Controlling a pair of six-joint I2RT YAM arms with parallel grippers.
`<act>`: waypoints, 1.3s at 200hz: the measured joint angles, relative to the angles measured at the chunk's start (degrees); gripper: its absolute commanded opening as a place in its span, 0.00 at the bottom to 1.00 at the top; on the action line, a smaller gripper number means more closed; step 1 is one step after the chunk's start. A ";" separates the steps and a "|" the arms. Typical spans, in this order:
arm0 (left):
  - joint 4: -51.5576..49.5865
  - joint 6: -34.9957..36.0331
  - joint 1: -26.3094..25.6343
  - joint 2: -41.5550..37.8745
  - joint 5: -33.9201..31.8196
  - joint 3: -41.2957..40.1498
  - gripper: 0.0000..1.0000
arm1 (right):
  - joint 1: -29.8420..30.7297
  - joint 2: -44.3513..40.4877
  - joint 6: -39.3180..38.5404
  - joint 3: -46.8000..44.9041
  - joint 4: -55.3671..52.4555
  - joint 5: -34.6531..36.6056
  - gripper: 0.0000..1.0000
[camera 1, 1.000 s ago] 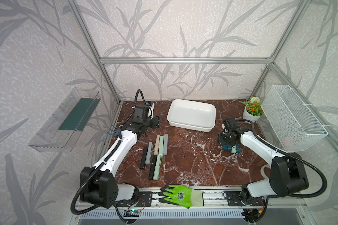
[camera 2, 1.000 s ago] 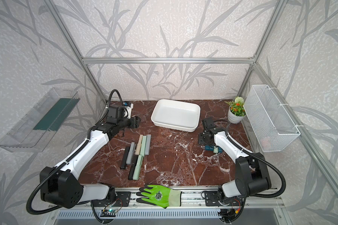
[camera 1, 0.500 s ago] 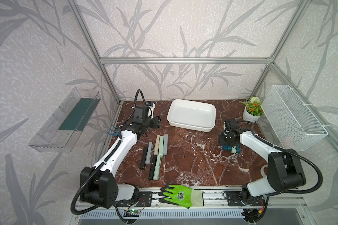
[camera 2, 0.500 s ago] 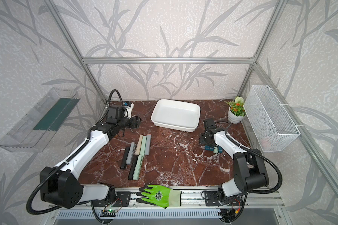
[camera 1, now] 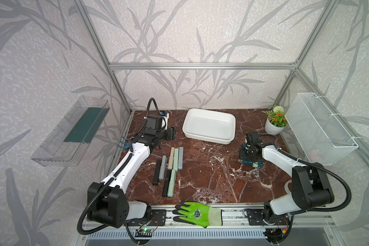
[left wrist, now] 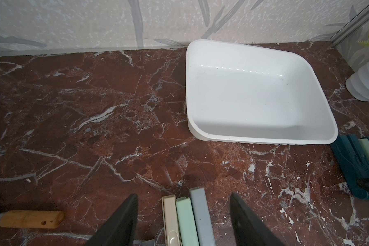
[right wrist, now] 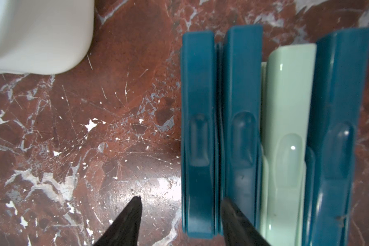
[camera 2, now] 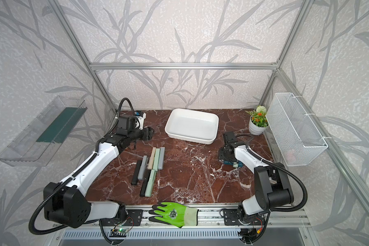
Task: Put the pruning pliers into the storage box
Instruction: Pick up the pruning pliers from the center of the board.
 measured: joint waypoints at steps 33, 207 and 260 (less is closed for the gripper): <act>0.00 0.00 0.00 0.00 0.02 0.00 0.68 | 0.00 0.20 0.63 -0.07 0.22 0.00 0.61; -0.02 0.00 0.00 0.00 0.96 0.00 0.68 | 3.93 4.31 5.18 0.15 1.31 1.31 0.64; -0.02 0.02 0.00 0.00 0.96 0.00 0.68 | 3.91 8.98 8.33 2.34 1.38 4.07 0.41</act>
